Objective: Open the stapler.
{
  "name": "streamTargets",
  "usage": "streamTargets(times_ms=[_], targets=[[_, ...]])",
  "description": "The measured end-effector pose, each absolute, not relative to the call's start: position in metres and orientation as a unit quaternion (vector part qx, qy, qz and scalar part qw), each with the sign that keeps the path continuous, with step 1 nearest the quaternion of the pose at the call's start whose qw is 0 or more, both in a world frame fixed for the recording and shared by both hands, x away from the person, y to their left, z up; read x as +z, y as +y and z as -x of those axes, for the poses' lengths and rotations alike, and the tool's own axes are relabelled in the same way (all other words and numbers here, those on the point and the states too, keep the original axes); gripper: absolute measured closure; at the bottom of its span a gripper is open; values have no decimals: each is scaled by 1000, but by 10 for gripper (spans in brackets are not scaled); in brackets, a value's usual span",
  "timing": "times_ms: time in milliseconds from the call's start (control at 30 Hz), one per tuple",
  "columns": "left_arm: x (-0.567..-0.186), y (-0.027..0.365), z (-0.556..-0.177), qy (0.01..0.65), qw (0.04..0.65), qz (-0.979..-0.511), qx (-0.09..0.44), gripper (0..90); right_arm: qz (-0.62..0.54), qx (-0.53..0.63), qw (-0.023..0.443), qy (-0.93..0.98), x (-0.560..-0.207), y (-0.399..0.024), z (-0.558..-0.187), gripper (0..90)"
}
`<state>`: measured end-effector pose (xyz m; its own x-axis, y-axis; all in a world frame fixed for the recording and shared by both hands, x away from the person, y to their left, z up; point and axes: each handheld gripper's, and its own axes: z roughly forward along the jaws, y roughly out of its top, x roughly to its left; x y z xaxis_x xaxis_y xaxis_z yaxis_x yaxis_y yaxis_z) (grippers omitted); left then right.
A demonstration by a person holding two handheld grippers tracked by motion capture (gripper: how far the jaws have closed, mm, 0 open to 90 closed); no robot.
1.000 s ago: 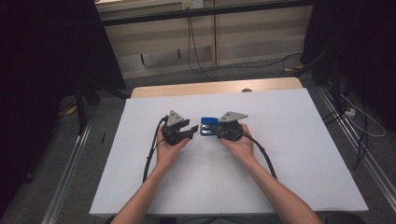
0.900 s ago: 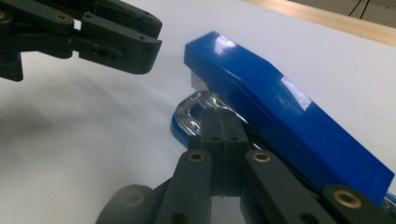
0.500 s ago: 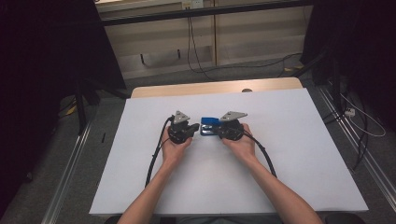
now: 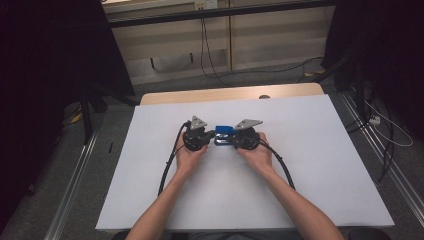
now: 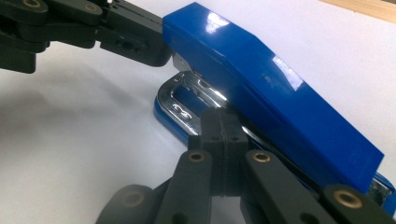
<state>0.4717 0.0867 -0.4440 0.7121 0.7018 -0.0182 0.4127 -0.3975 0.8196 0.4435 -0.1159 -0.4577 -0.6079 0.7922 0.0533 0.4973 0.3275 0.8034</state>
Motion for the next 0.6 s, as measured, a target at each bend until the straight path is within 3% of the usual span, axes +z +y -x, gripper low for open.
streamTargets(times_ms=[600], targets=[[-442,86,-474,347,447,-809,160,900,-409,415,178,794,-458,-115,-443,900]])
